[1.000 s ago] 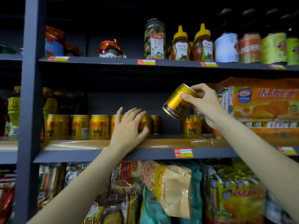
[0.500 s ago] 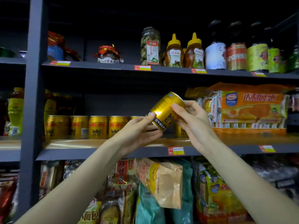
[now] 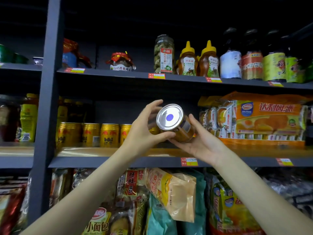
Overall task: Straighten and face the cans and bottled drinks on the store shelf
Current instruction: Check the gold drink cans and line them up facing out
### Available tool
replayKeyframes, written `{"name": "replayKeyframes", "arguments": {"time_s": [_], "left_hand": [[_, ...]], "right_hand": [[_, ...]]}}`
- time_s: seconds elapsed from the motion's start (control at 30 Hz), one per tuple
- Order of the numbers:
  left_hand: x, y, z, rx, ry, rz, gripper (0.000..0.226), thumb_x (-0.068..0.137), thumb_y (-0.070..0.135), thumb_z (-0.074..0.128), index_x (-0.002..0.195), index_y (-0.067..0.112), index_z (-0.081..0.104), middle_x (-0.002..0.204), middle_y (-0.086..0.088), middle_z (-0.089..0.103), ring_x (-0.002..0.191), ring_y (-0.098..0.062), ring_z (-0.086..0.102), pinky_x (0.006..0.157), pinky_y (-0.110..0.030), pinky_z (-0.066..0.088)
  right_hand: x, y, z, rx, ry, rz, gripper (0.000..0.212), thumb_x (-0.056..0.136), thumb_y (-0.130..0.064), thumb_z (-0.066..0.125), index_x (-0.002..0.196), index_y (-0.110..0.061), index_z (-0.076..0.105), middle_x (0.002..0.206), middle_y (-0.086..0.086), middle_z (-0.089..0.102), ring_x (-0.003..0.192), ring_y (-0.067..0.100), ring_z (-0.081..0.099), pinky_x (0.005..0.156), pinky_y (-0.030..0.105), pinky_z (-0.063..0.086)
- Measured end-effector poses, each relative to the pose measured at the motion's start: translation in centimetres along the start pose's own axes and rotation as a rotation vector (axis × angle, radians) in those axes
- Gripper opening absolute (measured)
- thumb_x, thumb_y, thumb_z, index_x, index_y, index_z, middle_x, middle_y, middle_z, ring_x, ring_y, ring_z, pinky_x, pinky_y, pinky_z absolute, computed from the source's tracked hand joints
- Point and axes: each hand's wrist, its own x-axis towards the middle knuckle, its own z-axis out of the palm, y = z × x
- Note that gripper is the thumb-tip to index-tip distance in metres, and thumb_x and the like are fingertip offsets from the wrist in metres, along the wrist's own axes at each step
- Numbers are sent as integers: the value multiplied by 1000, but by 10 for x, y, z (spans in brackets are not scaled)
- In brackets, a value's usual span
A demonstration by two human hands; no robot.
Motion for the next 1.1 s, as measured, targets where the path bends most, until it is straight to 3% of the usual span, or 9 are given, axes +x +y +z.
{"name": "replayKeyframes", "arguments": {"time_s": [0.2,0.33,0.47,0.6,0.77,0.9,0.93,1.03,1.1], "left_hand": [[-4,3,-1,-27,-15,-33,75,69,19,78,129,35,35,127,19,48,118,-4,50,96,-31,49],[-8,5,-3,-114,-72,-103,67,75,16,73,129,33,37,127,17,47,111,-1,55,80,-15,51],[-9,0,-5,-452,-118,-340,62,76,28,66,132,23,41,121,-6,58,100,-15,66,81,-26,55],[-9,-6,-4,-638,-94,-450,60,74,23,64,130,13,45,115,-16,61,97,-24,67,82,-30,56],[-7,-9,-6,-232,54,-108,57,75,8,71,123,23,45,120,7,54,106,-3,59,80,-18,52],[-7,-20,-2,-40,-48,21,61,73,2,74,114,32,42,124,10,47,117,-1,50,87,-16,48],[-8,-24,-1,6,-86,8,59,73,6,75,114,32,42,123,12,47,118,-2,49,90,-16,47],[-9,-37,-3,208,-119,2,46,78,18,72,115,29,47,121,10,50,115,-2,48,95,-16,43],[-8,-43,-6,276,-60,3,40,81,18,70,114,28,50,119,9,51,111,-3,48,89,-6,38]], "right_hand": [[-1,-3,1,-95,-32,-83,45,74,-29,66,114,-9,58,119,22,62,106,36,63,74,46,59],[3,-2,-3,-217,-5,-354,41,75,-21,67,114,-14,57,118,12,62,105,27,65,79,39,58],[-1,-6,-4,-479,-7,-614,48,64,-18,72,107,-26,55,112,-2,61,104,15,63,78,29,55],[-2,-4,-5,-614,-45,-695,54,59,-25,76,108,-32,54,116,-5,59,111,15,59,88,33,53],[0,5,-4,-433,-19,-431,52,69,-25,69,117,-13,54,118,12,64,101,18,67,89,34,55],[0,6,4,-249,-35,-345,48,70,-30,69,112,-14,54,116,10,63,106,22,63,89,36,54],[1,7,4,-345,9,-424,53,67,-30,73,114,-17,53,116,5,62,107,18,61,87,32,54],[-2,6,3,-1083,164,-859,67,65,-25,83,117,-30,42,107,-23,51,102,-12,51,79,6,46],[-1,4,-3,-1250,172,-1011,74,64,-23,86,117,-33,35,104,-29,45,101,-22,44,79,-2,39]]}}
